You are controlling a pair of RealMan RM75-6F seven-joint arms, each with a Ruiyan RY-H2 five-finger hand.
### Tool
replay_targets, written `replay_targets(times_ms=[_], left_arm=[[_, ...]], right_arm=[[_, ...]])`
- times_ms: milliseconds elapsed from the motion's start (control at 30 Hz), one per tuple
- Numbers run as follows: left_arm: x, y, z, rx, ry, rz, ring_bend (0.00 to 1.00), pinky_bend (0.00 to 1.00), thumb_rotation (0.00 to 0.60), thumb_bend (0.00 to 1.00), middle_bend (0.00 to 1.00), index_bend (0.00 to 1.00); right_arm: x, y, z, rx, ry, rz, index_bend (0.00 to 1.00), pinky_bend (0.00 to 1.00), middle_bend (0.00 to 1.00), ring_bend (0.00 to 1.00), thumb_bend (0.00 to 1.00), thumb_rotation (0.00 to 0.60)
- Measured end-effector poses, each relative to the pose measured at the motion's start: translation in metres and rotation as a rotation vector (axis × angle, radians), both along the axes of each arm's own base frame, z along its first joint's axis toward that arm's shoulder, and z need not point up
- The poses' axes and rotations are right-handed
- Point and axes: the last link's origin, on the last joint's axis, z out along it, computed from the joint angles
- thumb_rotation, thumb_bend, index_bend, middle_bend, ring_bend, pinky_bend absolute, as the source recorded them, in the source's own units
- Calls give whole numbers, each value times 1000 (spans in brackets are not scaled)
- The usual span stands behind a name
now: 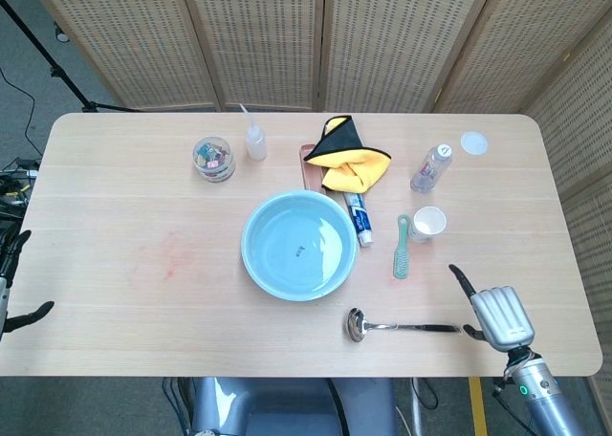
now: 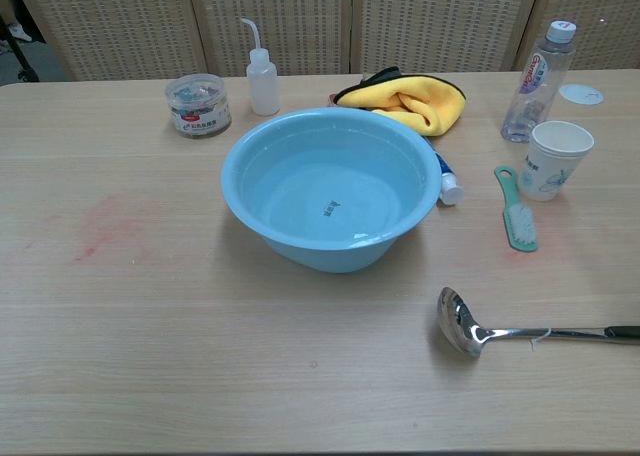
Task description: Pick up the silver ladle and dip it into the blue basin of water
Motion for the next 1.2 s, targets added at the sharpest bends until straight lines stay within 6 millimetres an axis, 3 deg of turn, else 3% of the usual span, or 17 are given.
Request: replay_targets(times_ms=[300,867,1067,1200], left_arm=[[-1,1,0,-2,0,5,0,0,600,0,0,0],[-2,2,-1,-4,5,10,0,0,600,0,0,0],[-2,2,-2,-9,6,12,0,0,600,0,0,0],[-2,2,-1,-4,4,12,0,0,600,0,0,0]], right_arm=[[9,2,-33,99,8,-66,348,1000,863,941,0,600],[9,-2,-70,116,17,-111,433,1000,866,941,0,600],[14,-1,-80,117,26,-101,433,1000,866,941,103,600],[14,-2,-87,124,39,-102,433,1000,866,941,109,600]])
